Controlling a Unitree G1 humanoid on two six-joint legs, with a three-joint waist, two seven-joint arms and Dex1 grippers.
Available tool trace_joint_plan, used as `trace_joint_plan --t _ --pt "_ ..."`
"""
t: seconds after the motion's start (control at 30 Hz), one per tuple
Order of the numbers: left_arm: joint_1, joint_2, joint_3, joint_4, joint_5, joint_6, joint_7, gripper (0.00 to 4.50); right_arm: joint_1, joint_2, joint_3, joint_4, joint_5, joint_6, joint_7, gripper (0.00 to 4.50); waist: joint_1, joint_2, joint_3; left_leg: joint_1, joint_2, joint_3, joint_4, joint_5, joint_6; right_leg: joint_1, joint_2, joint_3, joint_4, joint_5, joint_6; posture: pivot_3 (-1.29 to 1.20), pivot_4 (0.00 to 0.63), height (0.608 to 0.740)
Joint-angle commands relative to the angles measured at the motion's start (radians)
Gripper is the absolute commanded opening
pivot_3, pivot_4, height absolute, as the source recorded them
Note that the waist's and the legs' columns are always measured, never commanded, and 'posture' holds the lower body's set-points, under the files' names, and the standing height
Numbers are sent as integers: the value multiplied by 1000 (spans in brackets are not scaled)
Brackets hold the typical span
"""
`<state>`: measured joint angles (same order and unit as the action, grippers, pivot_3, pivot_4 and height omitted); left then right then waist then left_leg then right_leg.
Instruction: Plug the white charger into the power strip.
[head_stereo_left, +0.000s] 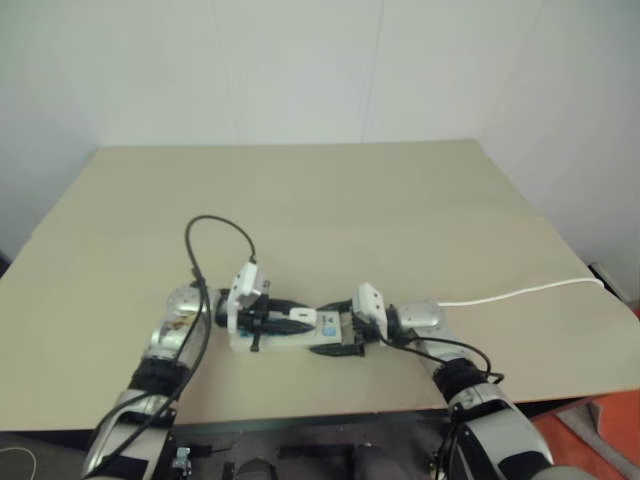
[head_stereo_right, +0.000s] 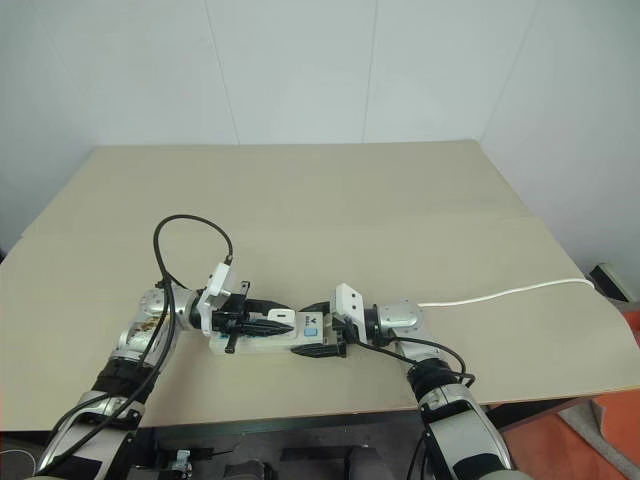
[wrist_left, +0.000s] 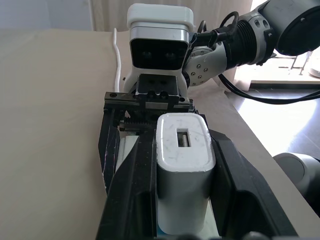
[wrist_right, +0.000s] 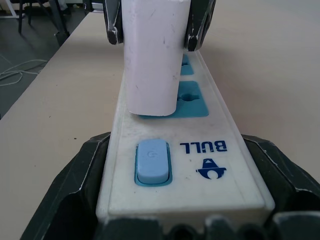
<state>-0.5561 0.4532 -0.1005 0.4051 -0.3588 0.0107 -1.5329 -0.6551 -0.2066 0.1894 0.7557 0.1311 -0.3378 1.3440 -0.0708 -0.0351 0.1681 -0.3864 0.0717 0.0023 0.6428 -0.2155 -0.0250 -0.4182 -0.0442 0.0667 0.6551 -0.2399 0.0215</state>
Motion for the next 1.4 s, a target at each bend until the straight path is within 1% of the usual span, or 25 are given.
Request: trace_joint_plan --t 0.03,0.5,0.9,1.03,1.13,1.2,1.33,1.4 --pt "16 0 -11 -3 11 -7 6 1017 3 9 8 -31 7 -3 3 3410 0 0 0 0 0 0 0 0 0 0 0 0 0 0 0 0 150 740" --pt "80 0 -17 -8 29 1 64 1017 1 7 9 -28 7 -4 7 3410 1 1 0 1 0 0 0 0 0 1 0 0 0 0 0 0 150 740" --pt "90 19 -47 -1 58 31 80 1017 -1 8 10 -28 6 -4 8 3410 1 1 -1 1 0 0 0 0 0 1 0 0 0 0 0 0 150 740" --pt "84 33 -64 -14 64 85 86 1017 0 8 10 -30 5 -3 7 3410 1 2 -2 1 0 0 0 0 0 2 0 0 0 0 0 0 150 740" --pt "82 35 -68 -17 62 76 84 1017 1 7 10 -31 5 -2 8 3410 1 3 -2 2 0 0 0 0 0 2 0 0 0 -1 1 0 150 740" --pt "81 32 -63 -17 56 61 81 1755 1 8 10 -30 5 -2 9 3410 0 3 -2 2 0 0 0 0 0 2 0 0 0 -1 2 0 150 740" --pt "73 35 -51 -24 43 60 79 2903 2 12 11 -31 5 -2 9 3410 0 5 -3 2 0 0 -1 0 0 2 0 0 0 -2 2 0 150 740" --pt "71 36 -43 -33 36 61 83 3583 3 15 13 -31 4 -3 9 3410 0 5 -3 2 0 0 -1 0 0 2 0 0 0 -2 3 0 150 740"
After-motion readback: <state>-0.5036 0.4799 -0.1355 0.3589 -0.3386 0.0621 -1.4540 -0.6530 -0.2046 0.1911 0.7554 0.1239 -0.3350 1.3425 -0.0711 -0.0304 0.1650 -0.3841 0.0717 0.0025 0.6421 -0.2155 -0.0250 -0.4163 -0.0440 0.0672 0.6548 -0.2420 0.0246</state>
